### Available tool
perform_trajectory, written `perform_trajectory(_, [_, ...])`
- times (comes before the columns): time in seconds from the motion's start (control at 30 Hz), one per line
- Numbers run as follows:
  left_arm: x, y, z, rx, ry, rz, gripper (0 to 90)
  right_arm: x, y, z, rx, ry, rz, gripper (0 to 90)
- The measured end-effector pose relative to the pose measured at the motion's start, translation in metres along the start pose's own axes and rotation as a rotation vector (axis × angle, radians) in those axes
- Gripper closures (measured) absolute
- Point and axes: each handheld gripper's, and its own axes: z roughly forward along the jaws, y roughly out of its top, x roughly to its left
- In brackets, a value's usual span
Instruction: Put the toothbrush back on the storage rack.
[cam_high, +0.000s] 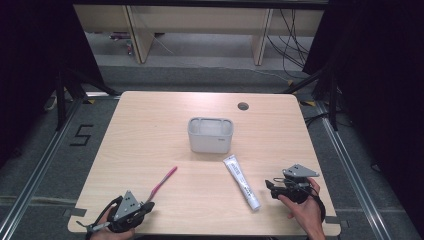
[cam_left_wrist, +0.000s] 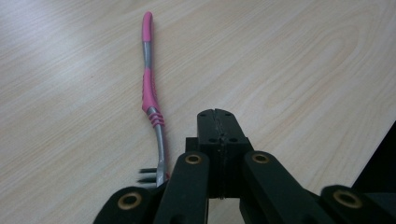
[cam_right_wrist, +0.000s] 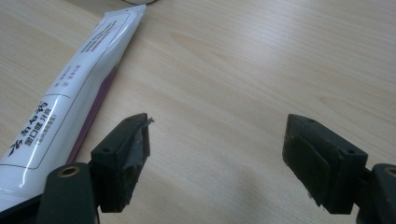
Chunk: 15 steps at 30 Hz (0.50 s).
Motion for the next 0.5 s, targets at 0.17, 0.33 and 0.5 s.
perform_trajectory(0.17, [0.0004, -0.0011, 0.0003, 0.001, 0.003, -0.019, 89.7, 0.0, -0.0003, 0.0011, -0.003, 0.008, -0.01, 24.3])
perform_trajectory(0.33, [0.0026, -0.0014, -0.0001, 0.02, 0.001, -0.006, 89.7, -0.0007, -0.0004, 0.0024, -0.024, 0.003, -0.032, 24.3])
perform_trajectory(0.5, [0.0033, -0.0019, 0.0016, 0.02, 0.006, -0.002, 89.7, -0.0006, -0.0002, 0.0013, -0.013, 0.001, -0.032, 24.4])
